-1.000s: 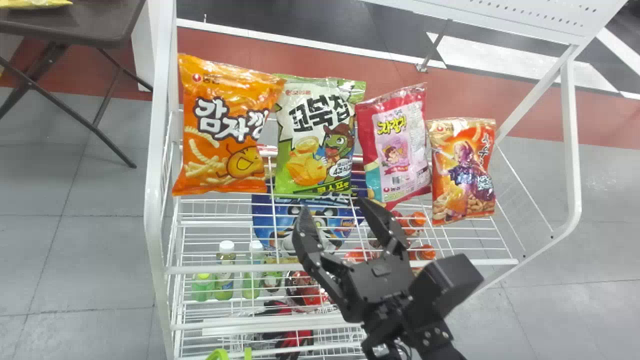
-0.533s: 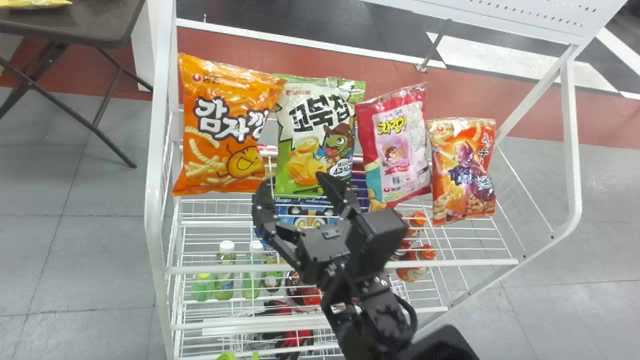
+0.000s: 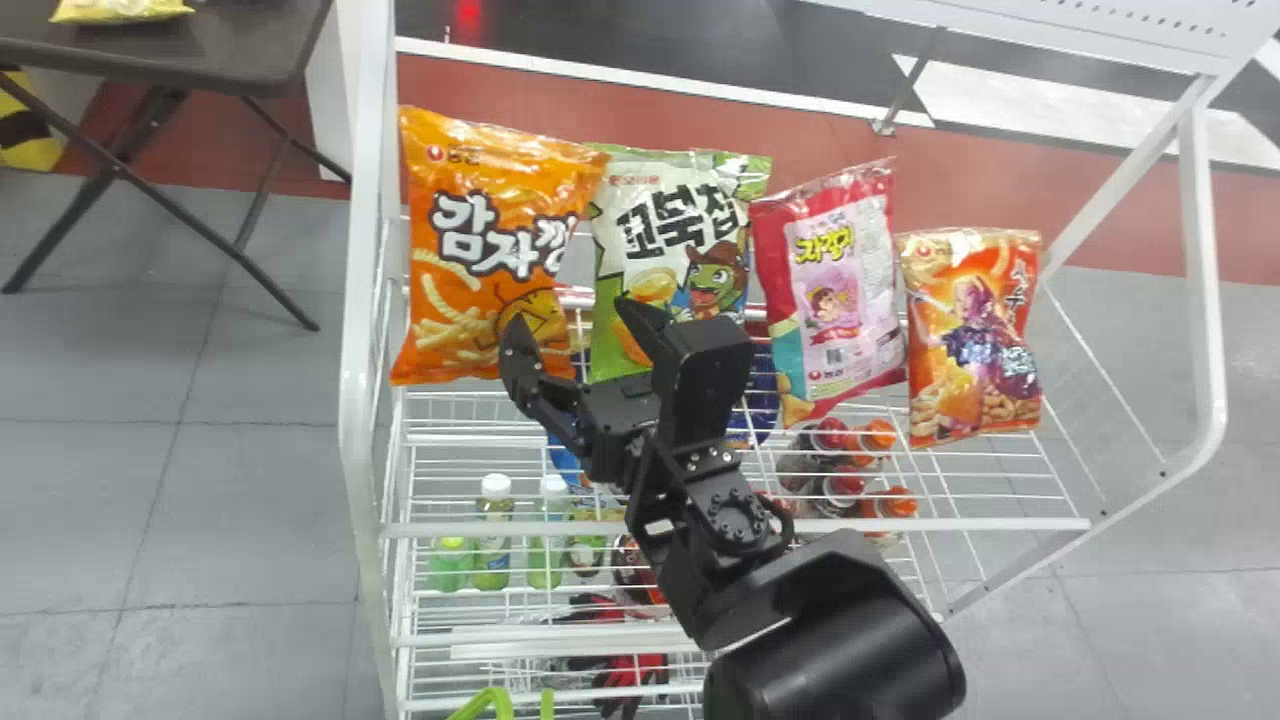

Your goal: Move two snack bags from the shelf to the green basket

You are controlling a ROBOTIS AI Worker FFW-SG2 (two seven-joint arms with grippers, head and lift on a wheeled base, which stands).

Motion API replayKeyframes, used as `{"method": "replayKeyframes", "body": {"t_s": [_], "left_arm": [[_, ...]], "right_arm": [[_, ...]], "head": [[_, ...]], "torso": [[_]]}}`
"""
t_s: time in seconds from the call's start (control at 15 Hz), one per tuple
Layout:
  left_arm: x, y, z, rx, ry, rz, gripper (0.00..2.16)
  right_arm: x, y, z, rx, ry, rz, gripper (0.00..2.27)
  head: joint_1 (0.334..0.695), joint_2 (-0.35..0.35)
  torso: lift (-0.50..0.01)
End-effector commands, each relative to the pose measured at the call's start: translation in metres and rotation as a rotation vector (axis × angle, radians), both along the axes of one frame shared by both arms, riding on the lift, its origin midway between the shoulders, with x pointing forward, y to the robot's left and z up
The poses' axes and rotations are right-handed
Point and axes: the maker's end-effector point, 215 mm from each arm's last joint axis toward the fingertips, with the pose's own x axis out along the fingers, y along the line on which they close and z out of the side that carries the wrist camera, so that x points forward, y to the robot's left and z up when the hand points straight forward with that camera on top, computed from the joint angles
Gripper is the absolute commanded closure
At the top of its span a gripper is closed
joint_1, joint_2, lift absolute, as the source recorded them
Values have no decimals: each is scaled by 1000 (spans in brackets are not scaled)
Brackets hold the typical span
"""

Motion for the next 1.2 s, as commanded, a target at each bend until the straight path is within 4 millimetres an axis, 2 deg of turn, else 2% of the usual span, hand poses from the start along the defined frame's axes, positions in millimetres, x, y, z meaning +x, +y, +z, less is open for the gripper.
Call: {"method": "replayKeyframes", "body": {"t_s": [0.0,0.4,0.47,0.53,0.6,0.67,0.73,1.0,1.13], "left_arm": [[3,1,-1,1,-4,1,2088],[8,7,-5,9,3,13,2088],[9,8,-5,9,3,12,2088],[8,9,-5,8,4,11,2088],[8,9,-6,9,7,11,2088],[9,9,-5,7,4,11,2088],[9,8,-4,5,3,9,2088],[8,7,-4,3,6,7,2088],[7,5,-3,0,5,4,2088]], "right_arm": [[9,16,1,11,7,15,174],[43,41,-3,6,16,36,181],[47,43,-3,5,18,37,262],[46,52,-7,13,36,75,532],[39,67,-12,33,67,141,1200],[36,69,-12,34,75,145,1855],[33,69,-11,36,81,146,2101],[17,55,4,37,75,138,2128],[8,36,11,45,77,120,2128]], "head": [[695,-230],[695,-140],[695,-129],[695,-114],[695,-107],[695,-88],[695,-68],[695,-61],[695,-74]], "torso": [[-17],[-17],[-17],[-17],[-17],[-17],[-17],[-17],[-17]]}}
